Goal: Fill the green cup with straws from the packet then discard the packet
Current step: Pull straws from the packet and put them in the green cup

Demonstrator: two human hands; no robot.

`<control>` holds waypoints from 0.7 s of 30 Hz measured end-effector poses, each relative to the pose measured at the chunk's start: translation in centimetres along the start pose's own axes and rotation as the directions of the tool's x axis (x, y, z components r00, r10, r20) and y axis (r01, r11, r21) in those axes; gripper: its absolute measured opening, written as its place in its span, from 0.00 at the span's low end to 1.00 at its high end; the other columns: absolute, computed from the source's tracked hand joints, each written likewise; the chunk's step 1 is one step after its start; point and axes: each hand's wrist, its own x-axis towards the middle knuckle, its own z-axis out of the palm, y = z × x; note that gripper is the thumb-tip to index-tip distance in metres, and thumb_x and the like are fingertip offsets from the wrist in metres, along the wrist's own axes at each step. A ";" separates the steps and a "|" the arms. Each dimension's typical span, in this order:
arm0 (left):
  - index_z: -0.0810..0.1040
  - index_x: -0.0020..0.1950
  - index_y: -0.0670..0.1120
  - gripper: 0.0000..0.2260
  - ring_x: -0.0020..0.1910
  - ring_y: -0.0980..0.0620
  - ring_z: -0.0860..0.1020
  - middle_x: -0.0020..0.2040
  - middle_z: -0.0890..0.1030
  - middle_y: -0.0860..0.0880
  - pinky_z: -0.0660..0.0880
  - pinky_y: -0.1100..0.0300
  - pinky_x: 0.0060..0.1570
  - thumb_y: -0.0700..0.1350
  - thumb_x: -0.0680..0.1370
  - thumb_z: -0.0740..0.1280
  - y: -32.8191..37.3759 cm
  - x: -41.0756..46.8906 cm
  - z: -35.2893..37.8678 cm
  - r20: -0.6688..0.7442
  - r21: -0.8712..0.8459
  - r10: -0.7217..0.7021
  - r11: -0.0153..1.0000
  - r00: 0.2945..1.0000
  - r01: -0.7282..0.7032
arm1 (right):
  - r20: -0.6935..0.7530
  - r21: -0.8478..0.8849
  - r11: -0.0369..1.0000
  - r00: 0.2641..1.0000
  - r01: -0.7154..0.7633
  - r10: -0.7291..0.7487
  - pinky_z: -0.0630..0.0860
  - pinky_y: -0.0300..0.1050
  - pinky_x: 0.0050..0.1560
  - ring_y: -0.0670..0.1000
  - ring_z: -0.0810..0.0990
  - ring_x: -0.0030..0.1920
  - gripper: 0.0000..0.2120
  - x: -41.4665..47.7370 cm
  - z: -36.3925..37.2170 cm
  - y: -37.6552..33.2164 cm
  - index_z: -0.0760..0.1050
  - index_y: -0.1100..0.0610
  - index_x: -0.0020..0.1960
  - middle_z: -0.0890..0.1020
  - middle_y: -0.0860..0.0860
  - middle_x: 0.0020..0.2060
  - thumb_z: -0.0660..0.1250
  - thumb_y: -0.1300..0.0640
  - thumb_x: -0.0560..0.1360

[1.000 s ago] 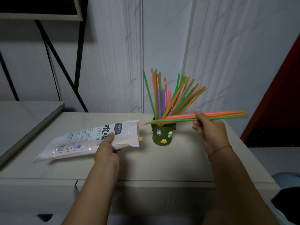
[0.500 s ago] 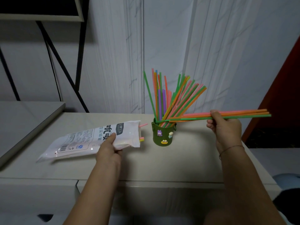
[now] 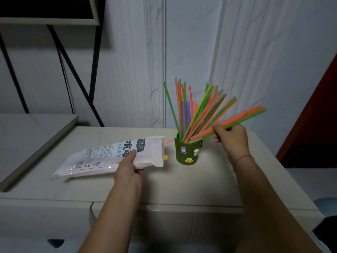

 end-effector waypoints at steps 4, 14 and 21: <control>0.74 0.65 0.44 0.19 0.54 0.47 0.80 0.63 0.79 0.44 0.79 0.58 0.37 0.34 0.74 0.68 -0.1 -0.1 0.1 -0.015 -0.008 0.009 1.000 1.000 -0.009 | 0.116 -0.143 0.989 0.993 0.027 -0.010 0.74 0.36 0.29 0.43 0.76 0.21 0.08 0.0 1.8 0.1 0.78 0.59 0.37 0.78 0.52 0.26 0.66 0.58 0.74; 0.73 0.66 0.42 0.21 0.44 0.49 0.80 0.62 0.79 0.43 0.78 0.59 0.29 0.33 0.74 0.68 -0.1 0.6 0.6 -0.004 -0.042 -0.008 0.999 1.000 0.008 | 0.230 -0.151 0.988 0.973 0.021 0.015 0.78 0.41 0.34 0.49 0.77 0.26 0.08 -0.4 3.2 1.0 0.78 0.63 0.44 0.79 0.54 0.29 0.69 0.58 0.73; 0.76 0.60 0.43 0.17 0.41 0.49 0.80 0.61 0.80 0.43 0.78 0.57 0.26 0.32 0.74 0.68 -0.1 0.7 0.5 0.016 -0.046 -0.002 0.999 1.000 0.003 | 0.115 0.095 0.992 0.989 0.083 -0.094 0.78 0.37 0.31 0.43 0.78 0.26 0.04 -0.8 0.7 0.7 0.77 0.53 0.39 0.79 0.46 0.24 0.70 0.57 0.73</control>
